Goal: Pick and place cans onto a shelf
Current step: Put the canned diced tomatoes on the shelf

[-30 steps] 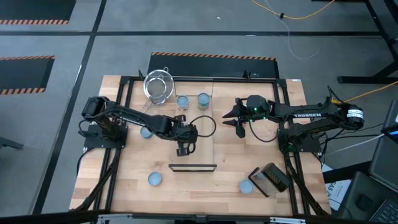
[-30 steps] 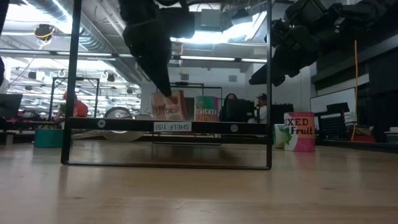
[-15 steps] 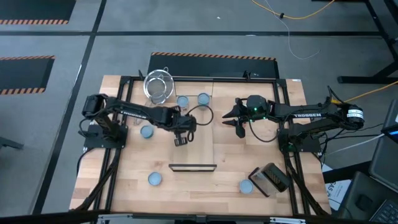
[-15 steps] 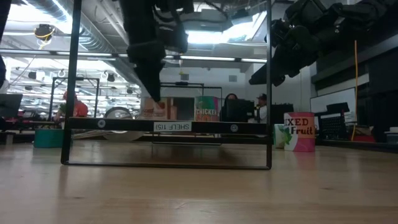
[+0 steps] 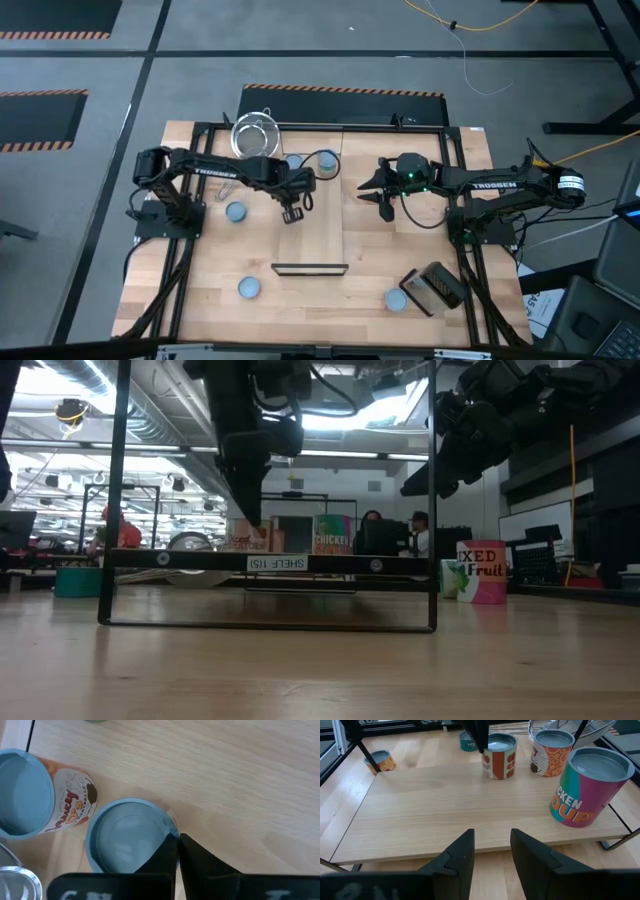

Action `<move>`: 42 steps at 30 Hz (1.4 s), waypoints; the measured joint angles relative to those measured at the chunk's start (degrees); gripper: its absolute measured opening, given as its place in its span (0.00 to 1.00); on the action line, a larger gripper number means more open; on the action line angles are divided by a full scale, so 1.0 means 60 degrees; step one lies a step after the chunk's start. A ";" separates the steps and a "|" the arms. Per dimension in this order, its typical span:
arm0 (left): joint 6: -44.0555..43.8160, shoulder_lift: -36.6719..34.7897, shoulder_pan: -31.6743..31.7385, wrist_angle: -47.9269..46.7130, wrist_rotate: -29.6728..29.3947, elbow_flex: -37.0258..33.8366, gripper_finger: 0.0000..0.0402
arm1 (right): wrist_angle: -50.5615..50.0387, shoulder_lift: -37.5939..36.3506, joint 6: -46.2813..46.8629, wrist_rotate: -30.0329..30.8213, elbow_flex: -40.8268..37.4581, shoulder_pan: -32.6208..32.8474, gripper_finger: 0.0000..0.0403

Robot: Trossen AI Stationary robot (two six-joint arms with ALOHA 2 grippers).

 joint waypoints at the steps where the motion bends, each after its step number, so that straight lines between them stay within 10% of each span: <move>1: 0.0000 0.0000 0.0030 0.0000 0.0050 0.0000 0.01 | 0.0000 0.0000 0.0000 -0.0001 0.0000 0.0002 0.33; 42: 0.0033 0.0031 0.0044 0.0704 0.0008 -0.0022 0.08 | 0.0000 0.0000 0.0000 0.0002 0.0000 -0.0001 0.33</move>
